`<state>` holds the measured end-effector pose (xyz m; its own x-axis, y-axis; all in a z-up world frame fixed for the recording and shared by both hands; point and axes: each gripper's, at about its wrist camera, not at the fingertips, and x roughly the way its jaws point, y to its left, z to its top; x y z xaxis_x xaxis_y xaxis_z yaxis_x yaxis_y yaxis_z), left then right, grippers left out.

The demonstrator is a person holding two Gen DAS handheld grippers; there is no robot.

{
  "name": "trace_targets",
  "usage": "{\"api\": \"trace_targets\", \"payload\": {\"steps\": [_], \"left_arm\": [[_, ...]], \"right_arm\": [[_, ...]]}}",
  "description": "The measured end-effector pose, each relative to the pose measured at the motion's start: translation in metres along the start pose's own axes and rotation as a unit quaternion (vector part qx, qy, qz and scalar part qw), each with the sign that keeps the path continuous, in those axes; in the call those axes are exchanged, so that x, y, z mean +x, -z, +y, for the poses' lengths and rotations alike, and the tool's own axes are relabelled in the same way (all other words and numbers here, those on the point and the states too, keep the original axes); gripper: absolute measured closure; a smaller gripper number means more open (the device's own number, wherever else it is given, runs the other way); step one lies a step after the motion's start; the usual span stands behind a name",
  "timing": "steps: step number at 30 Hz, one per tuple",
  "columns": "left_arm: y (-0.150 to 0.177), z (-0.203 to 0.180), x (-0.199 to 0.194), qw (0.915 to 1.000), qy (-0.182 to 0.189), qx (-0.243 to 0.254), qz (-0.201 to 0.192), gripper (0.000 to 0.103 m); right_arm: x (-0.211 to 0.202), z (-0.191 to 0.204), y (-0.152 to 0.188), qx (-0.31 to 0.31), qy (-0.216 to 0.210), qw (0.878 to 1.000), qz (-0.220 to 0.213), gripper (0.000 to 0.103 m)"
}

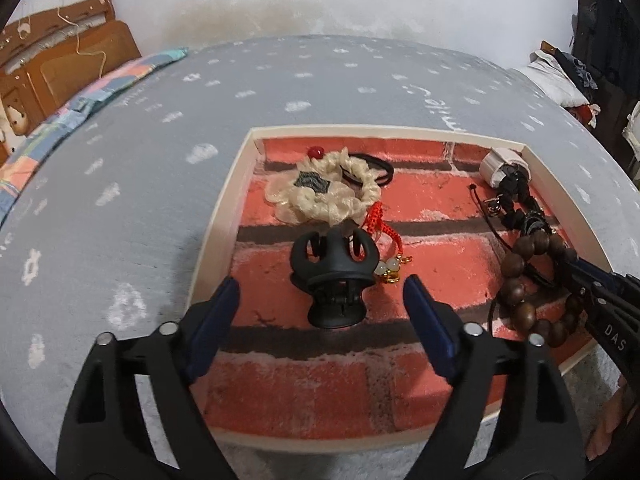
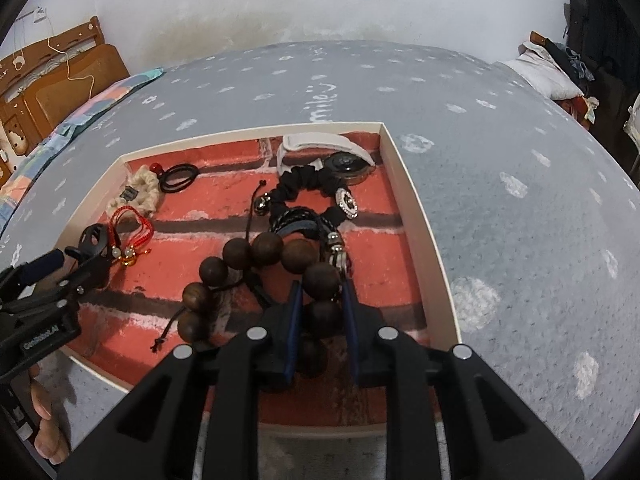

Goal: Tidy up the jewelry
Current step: 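Open both tools to release the items and move back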

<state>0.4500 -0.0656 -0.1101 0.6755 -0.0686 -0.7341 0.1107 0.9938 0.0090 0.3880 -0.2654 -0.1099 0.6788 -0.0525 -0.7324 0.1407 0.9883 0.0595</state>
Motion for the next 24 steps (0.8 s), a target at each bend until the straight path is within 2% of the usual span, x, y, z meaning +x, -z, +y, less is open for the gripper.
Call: {"api": "trace_targets", "payload": {"steps": [1, 2, 4, 7, 11, 17, 24], "left_arm": [[0.0, 0.0, -0.003, 1.0, 0.004, 0.001, 0.001, 0.02], [0.001, -0.001, -0.007, 1.0, 0.005, 0.003, 0.001, 0.018], [0.003, -0.001, -0.017, 0.9999, 0.004, 0.009, -0.005, 0.014], [0.005, 0.002, -0.036, 0.9998, 0.008, 0.009, -0.017, 0.008], [0.007, 0.016, -0.066, 0.9992, 0.014, -0.007, -0.036, 0.005], [0.018, 0.038, -0.107, 0.9985, 0.006, -0.021, -0.051, 0.005], [0.044, 0.061, -0.142, 0.9974, -0.016, -0.039, -0.058, 0.005]], "right_arm": [[-0.002, 0.0, 0.0, -0.001, 0.0, 1.0, -0.001, 0.078], [-0.005, 0.0, 0.001, 0.0, 0.001, 1.0, -0.005, 0.066], [-0.017, -0.001, 0.002, 0.004, 0.006, 1.0, -0.024, 0.052], [-0.032, -0.001, 0.001, 0.0, 0.009, 0.999, -0.041, 0.049], [-0.058, 0.0, 0.0, -0.006, 0.02, 0.998, -0.067, 0.032], [-0.099, 0.0, 0.006, -0.011, 0.03, 0.995, -0.093, 0.02], [-0.142, -0.007, 0.027, -0.008, 0.041, 0.993, -0.109, 0.013]]}}
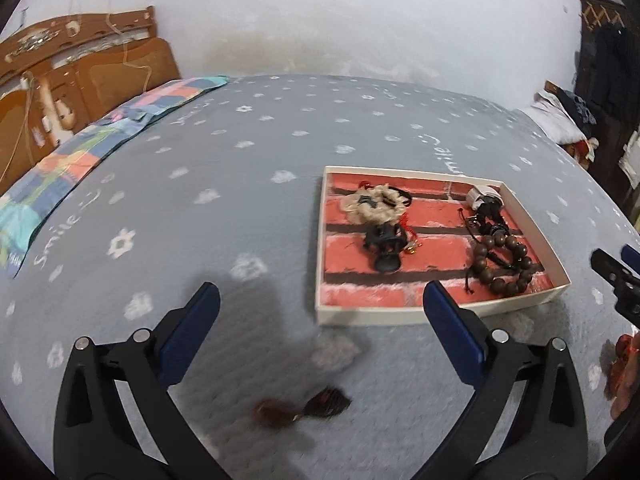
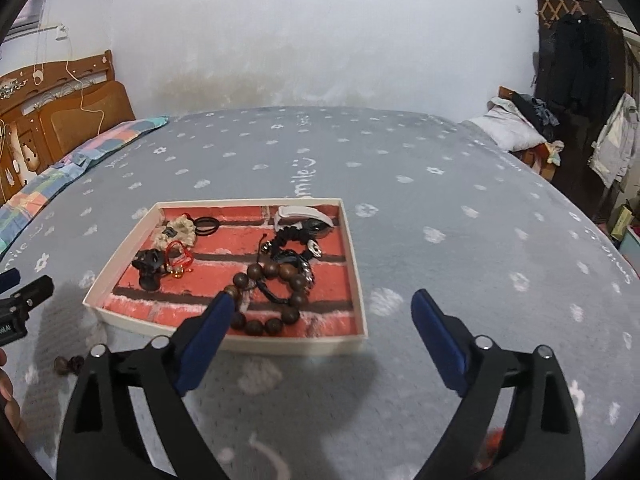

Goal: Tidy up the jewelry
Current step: 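Open both tools to release the items and move back, then grasp the brown knotted pendant with left tool while right tool grasps orange scrunchie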

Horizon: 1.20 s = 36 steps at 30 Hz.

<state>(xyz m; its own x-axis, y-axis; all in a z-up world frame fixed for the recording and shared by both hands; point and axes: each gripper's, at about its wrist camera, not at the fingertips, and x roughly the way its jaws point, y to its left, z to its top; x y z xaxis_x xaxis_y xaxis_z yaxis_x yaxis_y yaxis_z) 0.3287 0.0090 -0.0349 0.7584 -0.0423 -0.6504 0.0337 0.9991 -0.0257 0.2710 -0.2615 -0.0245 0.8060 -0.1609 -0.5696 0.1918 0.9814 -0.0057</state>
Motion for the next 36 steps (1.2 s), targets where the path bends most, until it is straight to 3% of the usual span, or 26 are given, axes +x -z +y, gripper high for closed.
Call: {"api": "trace_targets", "payload": {"steps": [9, 15, 33, 36], "left_arm": [[0.039, 0.023, -0.026, 0.9998, 0.002, -0.01, 0.018, 0.005], [0.059, 0.026, -0.038, 0.9999, -0.001, -0.005, 0.009, 0.005], [0.083, 0.0, -0.002, 0.9987, 0.004, 0.041, 0.031, 0.005], [0.083, 0.0, 0.004, 0.9986, 0.006, 0.04, 0.034, 0.008]], "right_arm": [[-0.041, -0.024, 0.039, -0.009, 0.025, 1.0, -0.01, 0.012], [-0.06, -0.049, 0.063, 0.009, 0.031, 0.999, -0.022, 0.012], [-0.03, -0.088, 0.104, 0.026, 0.09, 0.995, 0.038, 0.013], [-0.023, -0.093, 0.108, 0.035, 0.09, 0.994, 0.054, 0.019]]}}
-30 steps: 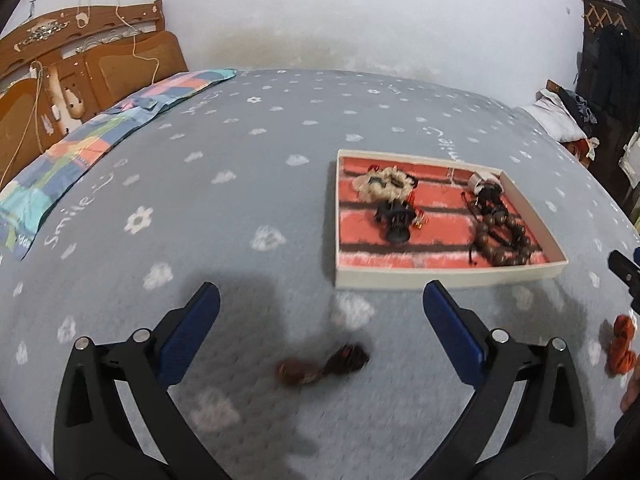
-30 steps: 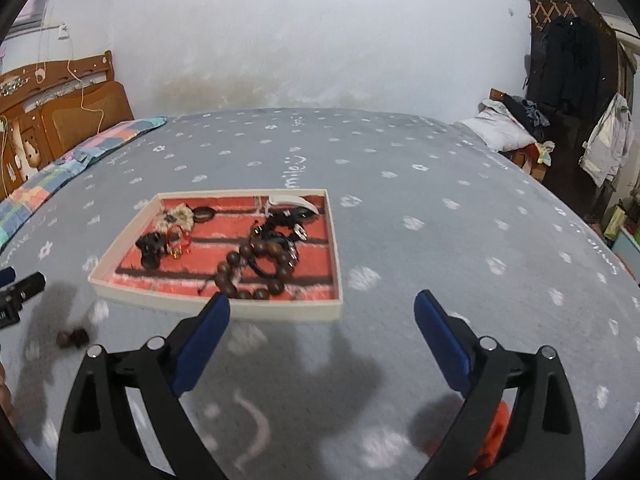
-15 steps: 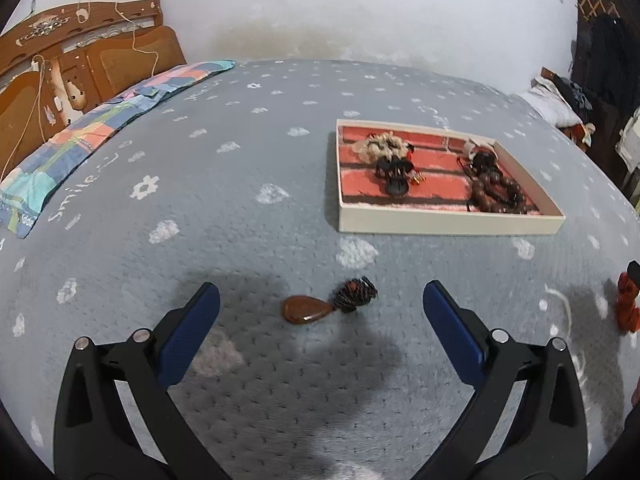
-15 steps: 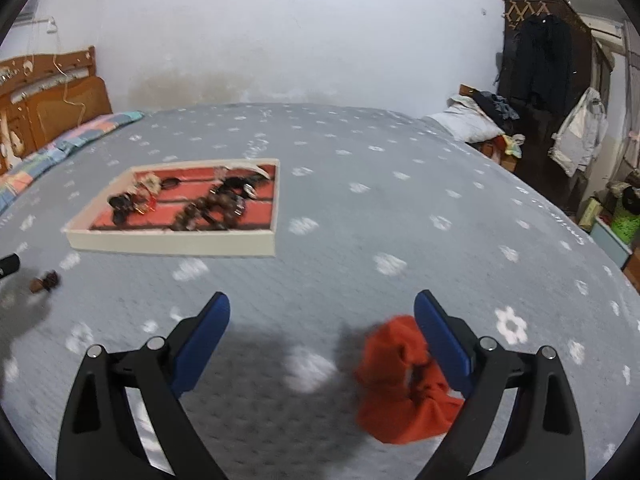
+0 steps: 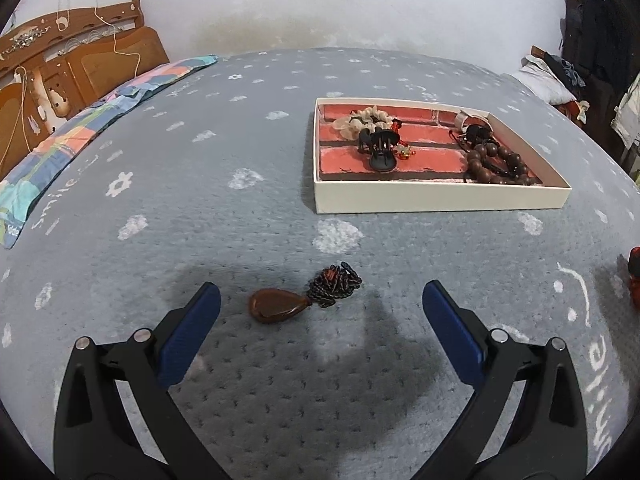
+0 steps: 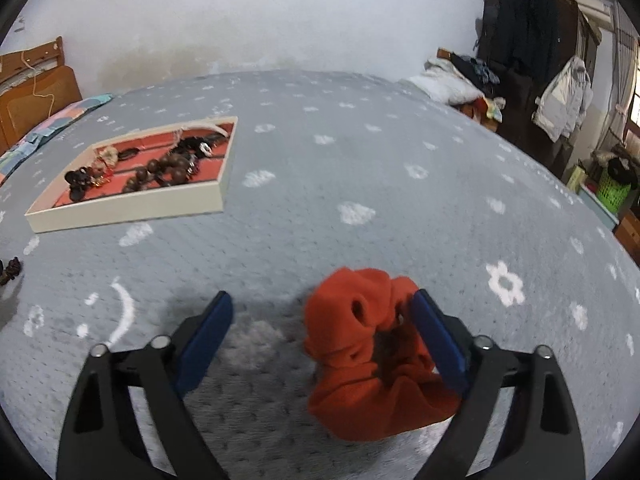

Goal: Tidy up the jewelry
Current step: 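Grasp the brown knotted pendant with left tool while right tool grasps orange scrunchie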

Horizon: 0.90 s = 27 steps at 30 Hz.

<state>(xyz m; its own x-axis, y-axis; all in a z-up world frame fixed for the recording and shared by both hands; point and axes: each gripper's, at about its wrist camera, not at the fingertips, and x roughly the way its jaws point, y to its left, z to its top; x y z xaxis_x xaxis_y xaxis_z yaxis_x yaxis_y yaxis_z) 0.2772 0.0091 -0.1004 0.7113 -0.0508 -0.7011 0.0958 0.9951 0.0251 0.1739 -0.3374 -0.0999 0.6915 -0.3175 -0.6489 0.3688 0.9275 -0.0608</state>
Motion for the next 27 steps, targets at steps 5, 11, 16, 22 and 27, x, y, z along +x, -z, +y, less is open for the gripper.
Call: {"api": "trace_targets", "payload": {"steps": [5, 11, 16, 22, 27], "left_arm": [[-0.002, -0.003, 0.011, 0.9999, 0.003, 0.007, 0.01, 0.019], [-0.008, -0.005, 0.026, 0.9995, 0.01, 0.013, 0.027, 0.038], [-0.011, -0.003, 0.037, 0.9989, 0.018, 0.006, 0.043, 0.044], [-0.011, 0.0, 0.049, 0.9976, 0.031, -0.001, 0.062, 0.07], [-0.011, -0.001, 0.048, 0.9979, 0.031, 0.0, 0.058, 0.074]], "right_arm": [[0.011, -0.002, 0.001, 0.012, -0.002, 1.0, 0.019, 0.026], [0.02, 0.002, 0.002, 0.005, -0.004, 0.999, 0.034, 0.039], [0.025, 0.002, 0.001, 0.005, -0.005, 0.999, 0.042, 0.047], [0.029, 0.002, 0.001, 0.007, -0.003, 0.999, 0.049, 0.058], [0.029, 0.0, 0.001, 0.013, -0.002, 0.999, 0.048, 0.074]]}}
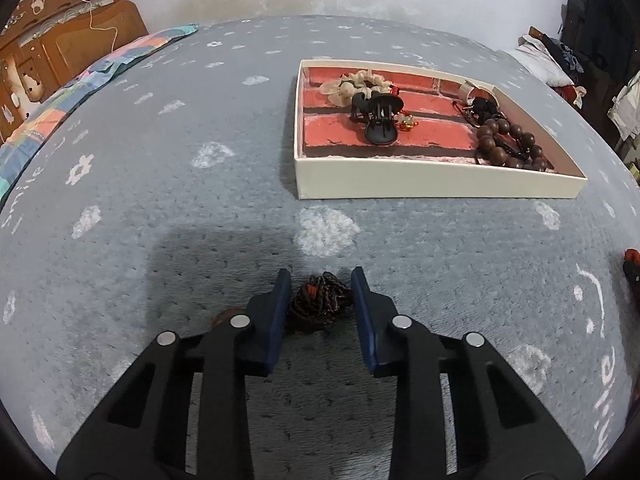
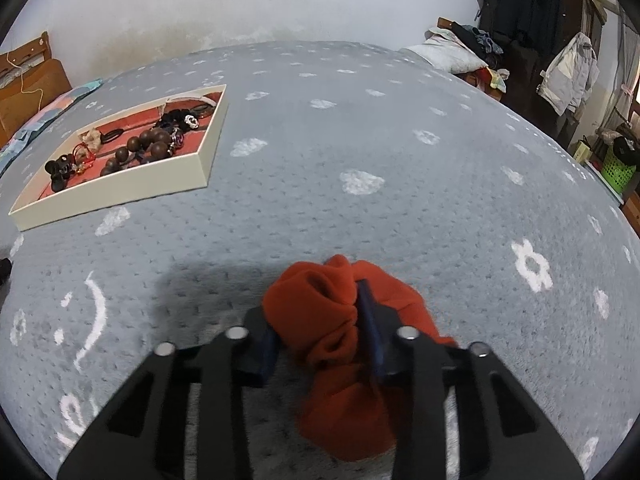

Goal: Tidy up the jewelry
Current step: 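Grasp the brown knotted pendant with left tool while right tool grasps orange scrunchie, then carry pendant and orange scrunchie with both tools into the tray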

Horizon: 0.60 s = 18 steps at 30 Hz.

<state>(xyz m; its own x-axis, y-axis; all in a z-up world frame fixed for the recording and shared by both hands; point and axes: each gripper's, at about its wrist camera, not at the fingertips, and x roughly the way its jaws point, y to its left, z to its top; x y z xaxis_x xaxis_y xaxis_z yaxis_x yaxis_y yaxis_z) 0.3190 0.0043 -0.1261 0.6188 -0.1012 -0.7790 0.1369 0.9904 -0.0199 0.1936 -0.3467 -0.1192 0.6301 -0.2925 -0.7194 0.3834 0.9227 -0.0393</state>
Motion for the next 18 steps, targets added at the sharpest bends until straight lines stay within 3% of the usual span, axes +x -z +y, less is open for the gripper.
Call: {"api": "trace_targets", "payload": {"steps": [8, 18], "left_arm": [[0.001, 0.001, -0.007, 0.9999, -0.001, -0.003, -0.012, 0.076], [-0.003, -0.002, -0.026, 0.9994, -0.006, 0.004, -0.032, 0.076]], "right_arm": [[-0.006, -0.006, 0.0, 0.015, 0.0, 1.0, -0.009, 0.087], [-0.025, 0.002, -0.008, 0.007, -0.011, 0.999, -0.032, 0.09]]}}
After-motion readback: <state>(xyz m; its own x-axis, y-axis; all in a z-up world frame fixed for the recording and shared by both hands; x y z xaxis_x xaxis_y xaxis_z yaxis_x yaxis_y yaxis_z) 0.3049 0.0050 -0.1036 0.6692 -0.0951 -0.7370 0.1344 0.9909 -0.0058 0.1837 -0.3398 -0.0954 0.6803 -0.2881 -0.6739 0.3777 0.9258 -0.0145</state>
